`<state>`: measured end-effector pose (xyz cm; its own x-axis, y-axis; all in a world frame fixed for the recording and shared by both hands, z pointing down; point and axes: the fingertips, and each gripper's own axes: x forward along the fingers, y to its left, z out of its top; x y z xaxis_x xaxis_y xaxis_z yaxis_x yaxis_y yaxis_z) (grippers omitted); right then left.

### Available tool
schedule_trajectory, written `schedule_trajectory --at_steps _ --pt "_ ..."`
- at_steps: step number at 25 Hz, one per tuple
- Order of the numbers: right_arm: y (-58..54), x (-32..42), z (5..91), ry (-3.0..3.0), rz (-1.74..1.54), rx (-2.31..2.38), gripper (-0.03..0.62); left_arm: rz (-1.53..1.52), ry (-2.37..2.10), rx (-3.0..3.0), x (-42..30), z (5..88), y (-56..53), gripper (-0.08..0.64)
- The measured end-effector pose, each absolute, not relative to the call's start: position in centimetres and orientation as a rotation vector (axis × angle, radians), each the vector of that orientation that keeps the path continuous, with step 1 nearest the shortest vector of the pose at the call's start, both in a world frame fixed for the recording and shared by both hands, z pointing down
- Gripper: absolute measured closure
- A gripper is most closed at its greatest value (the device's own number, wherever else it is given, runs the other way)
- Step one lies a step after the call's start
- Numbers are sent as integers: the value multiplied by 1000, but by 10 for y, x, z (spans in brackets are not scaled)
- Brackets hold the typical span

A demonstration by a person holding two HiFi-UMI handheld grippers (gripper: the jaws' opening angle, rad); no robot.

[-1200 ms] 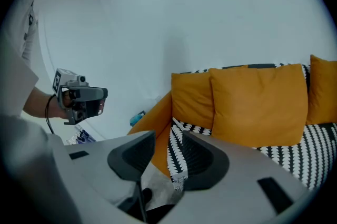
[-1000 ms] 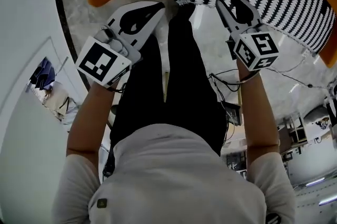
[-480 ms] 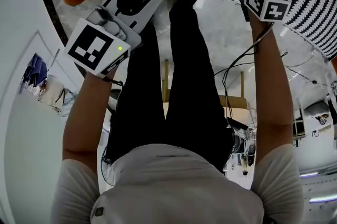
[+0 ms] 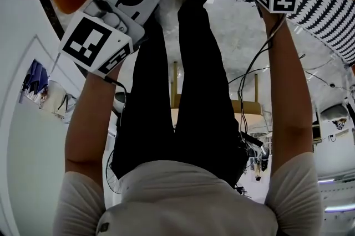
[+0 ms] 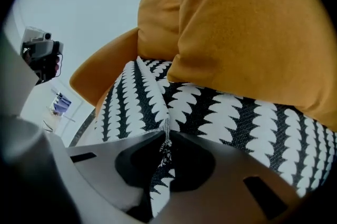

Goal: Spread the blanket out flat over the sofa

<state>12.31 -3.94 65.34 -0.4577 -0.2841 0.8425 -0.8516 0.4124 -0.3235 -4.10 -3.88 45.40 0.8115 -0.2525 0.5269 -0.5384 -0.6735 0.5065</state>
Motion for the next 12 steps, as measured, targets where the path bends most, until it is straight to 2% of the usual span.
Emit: schedule_trajectory --at_steps 5,12 --pt "-30 122 624 -1997 914 1003 555 549 -590 2316 -44 445 -32 549" --pt "3 40 559 -2122 858 918 557 540 -638 2307 -89 427 -25 549"
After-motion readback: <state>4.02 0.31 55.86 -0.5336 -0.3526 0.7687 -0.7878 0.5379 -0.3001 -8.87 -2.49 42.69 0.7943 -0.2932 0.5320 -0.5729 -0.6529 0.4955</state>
